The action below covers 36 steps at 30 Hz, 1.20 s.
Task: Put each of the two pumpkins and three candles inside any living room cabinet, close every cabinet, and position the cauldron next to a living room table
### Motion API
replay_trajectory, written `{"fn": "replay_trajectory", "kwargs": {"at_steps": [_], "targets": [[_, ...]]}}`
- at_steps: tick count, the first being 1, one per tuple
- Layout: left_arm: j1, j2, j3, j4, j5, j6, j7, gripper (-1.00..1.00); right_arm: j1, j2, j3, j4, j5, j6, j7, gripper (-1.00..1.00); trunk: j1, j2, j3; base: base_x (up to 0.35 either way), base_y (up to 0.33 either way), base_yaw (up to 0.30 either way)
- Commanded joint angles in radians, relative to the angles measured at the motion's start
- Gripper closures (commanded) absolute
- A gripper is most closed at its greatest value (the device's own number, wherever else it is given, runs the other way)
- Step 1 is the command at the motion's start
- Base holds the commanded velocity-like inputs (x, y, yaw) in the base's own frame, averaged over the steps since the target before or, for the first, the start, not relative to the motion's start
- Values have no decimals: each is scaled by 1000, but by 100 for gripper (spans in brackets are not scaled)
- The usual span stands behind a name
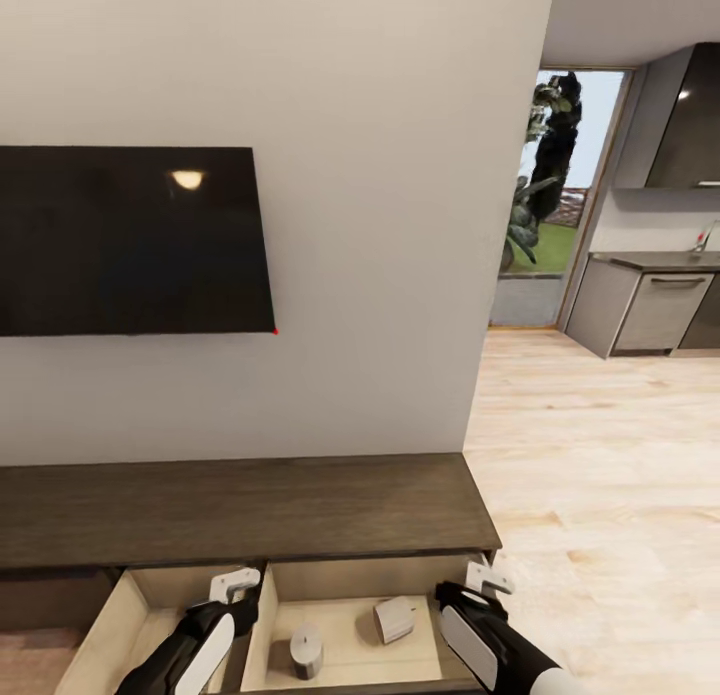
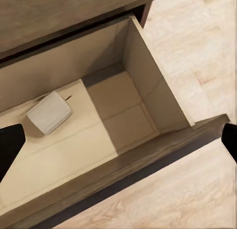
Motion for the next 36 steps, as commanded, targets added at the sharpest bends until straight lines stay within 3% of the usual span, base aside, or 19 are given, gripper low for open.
{"fn": "replay_trajectory", "kwargs": {"at_steps": [1, 5, 9, 19, 28, 36], "targets": [[0, 1, -11, 19, 11, -20, 10, -100, 1, -1, 6, 9, -2, -1, -7, -100, -4, 6, 2, 0, 0, 0], [1, 0, -31, 74, 12, -95, 9, -100, 23, -1, 6, 25, 1, -13, -5, -100, -19, 34, 15, 0, 0, 0], [1, -1, -40, 110, 12, -121, 8, -100, 38, -1, 6, 30, -1, -34, -5, -100, -35, 62, 27, 0, 0, 1], [4, 6, -42, 121, 11, -142, 9, -100, 43, -1, 6, 54, 0, -64, -4, -100, -73, 132, 58, 0, 0, 184], [5, 5, -42, 122, 11, -143, 10, -100, 43, -1, 6, 56, 0, -64, -4, -100, -73, 132, 58, 0, 0, 284], [5, 4, -42, 122, 11, -143, 10, -100, 43, -1, 6, 58, -2, -65, -4, -100, -96, 174, 77, 0, 0, 95]]}}
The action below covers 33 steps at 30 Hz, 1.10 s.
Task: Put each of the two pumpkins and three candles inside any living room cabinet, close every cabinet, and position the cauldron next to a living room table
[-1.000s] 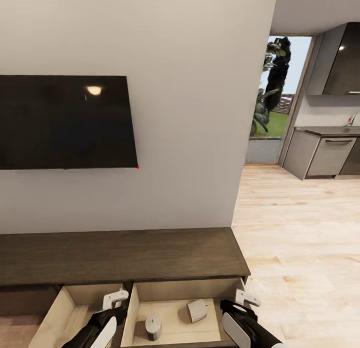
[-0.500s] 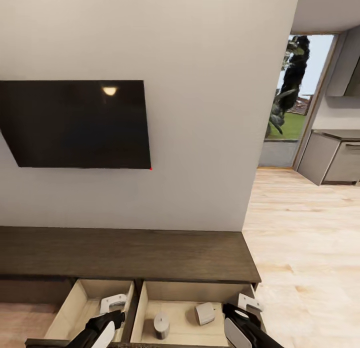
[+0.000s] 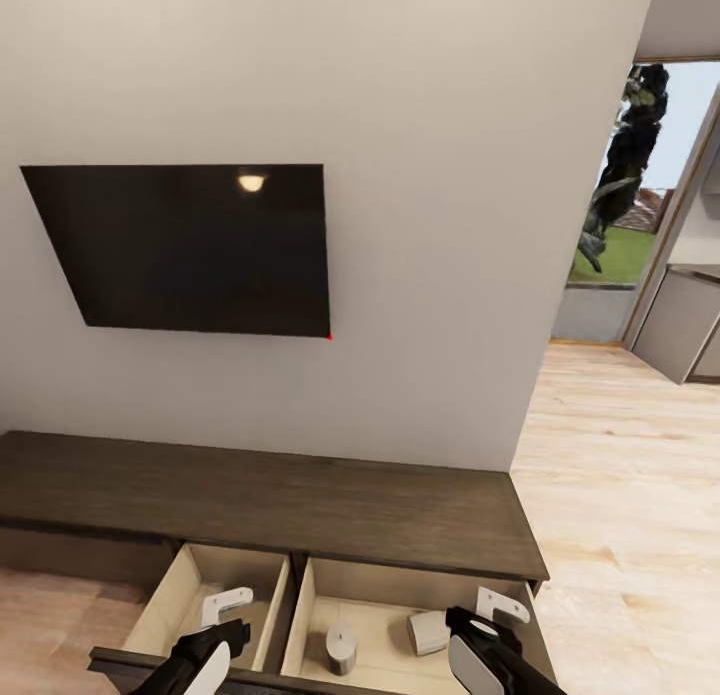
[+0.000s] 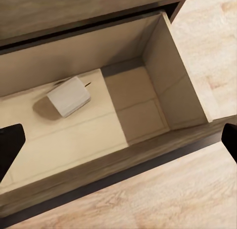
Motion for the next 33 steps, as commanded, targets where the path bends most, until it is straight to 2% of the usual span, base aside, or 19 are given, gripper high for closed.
{"fn": "replay_trajectory", "kwargs": {"at_steps": [1, 8, 17, 24, 33], "targets": [[0, 1, -8, -2, 9, 3, 9, -100, -1, -1, 8, -1, -4, 3, -8, -100, 0, -1, -1, 0, 0, 13], [2, 2, -8, -2, 7, 3, 9, -100, -1, 1, 8, -1, -3, 3, -8, -100, 0, -1, -1, 0, 0, 136], [4, 2, -7, -2, 6, 3, 9, -100, -1, 6, 9, -1, -3, 5, -8, -100, 0, -1, -1, 0, 0, 282], [5, 4, -7, -2, 8, 2, 9, -100, -1, 8, 8, -1, 14, 8, -9, -100, 0, -1, -1, 0, 0, 291], [5, 3, -7, -1, 16, -28, 9, -100, -1, 8, 8, 0, 15, 12, -8, -100, 0, -1, -3, 0, 0, 287]]}}
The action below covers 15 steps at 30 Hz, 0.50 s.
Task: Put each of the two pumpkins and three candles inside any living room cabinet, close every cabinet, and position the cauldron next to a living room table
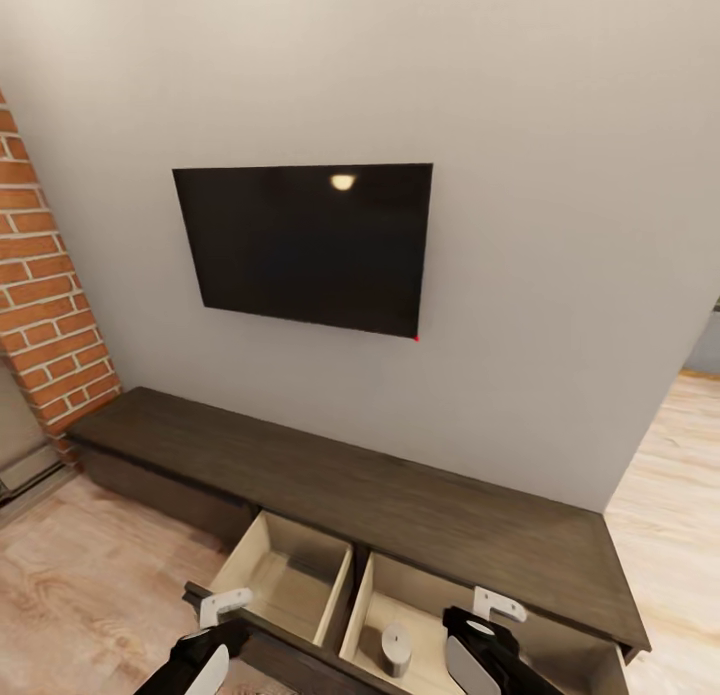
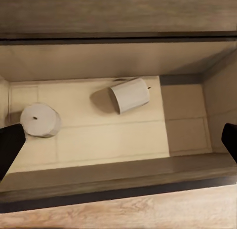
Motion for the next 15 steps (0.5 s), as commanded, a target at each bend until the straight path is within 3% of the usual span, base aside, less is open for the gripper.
{"fn": "replay_trajectory", "kwargs": {"at_steps": [1, 15], "targets": [[-1, 1, -8, -2, 8, 2, 9, -100, -1, -1, 8, -1, -4, 4, -8, -100, 0, -1, -2, 0, 0, 278], [-1, 4, -8, -2, 11, 0, 9, -100, 0, -8, 8, -2, -3, -1, -22, -100, 0, -1, -11, -34, 20, 272]]}}
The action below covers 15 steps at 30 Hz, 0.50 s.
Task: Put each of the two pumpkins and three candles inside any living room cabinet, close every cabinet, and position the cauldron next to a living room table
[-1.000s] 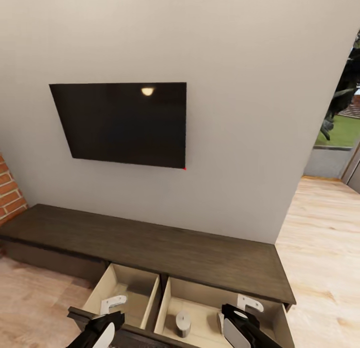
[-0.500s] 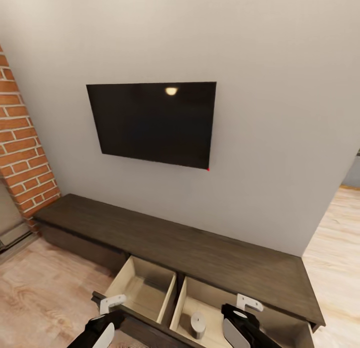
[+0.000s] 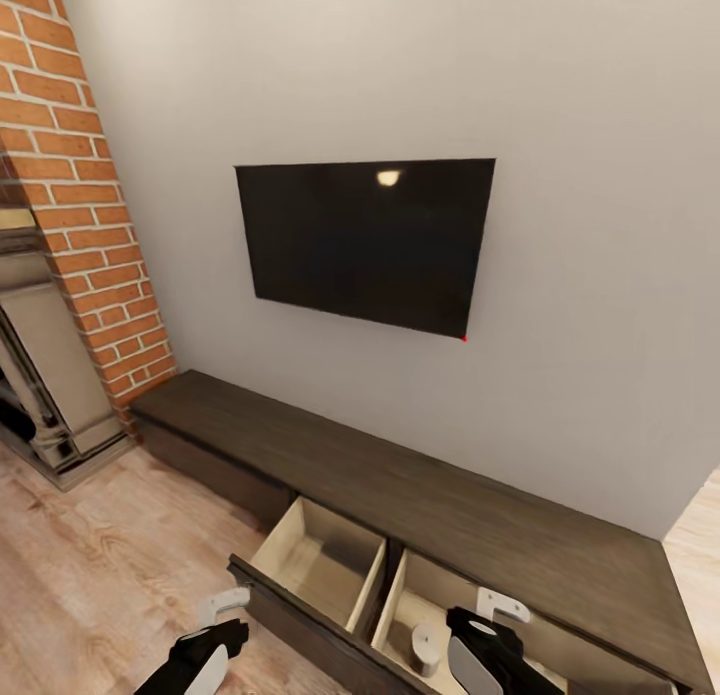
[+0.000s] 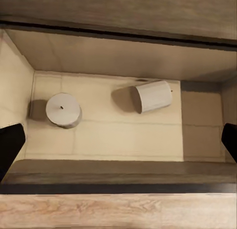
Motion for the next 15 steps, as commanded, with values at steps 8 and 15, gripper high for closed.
{"fn": "replay_trajectory", "kwargs": {"at_steps": [8, 15], "targets": [[0, 2, -8, -2, 8, 3, 9, -100, -1, -1, 8, -1, -5, 3, -9, -100, 0, -1, -9, -13, 9, 220], [0, 2, -8, -2, 8, 3, 9, -100, -1, -2, 8, -1, -3, 3, -9, -100, 0, -1, -14, -1, 0, 240]]}}
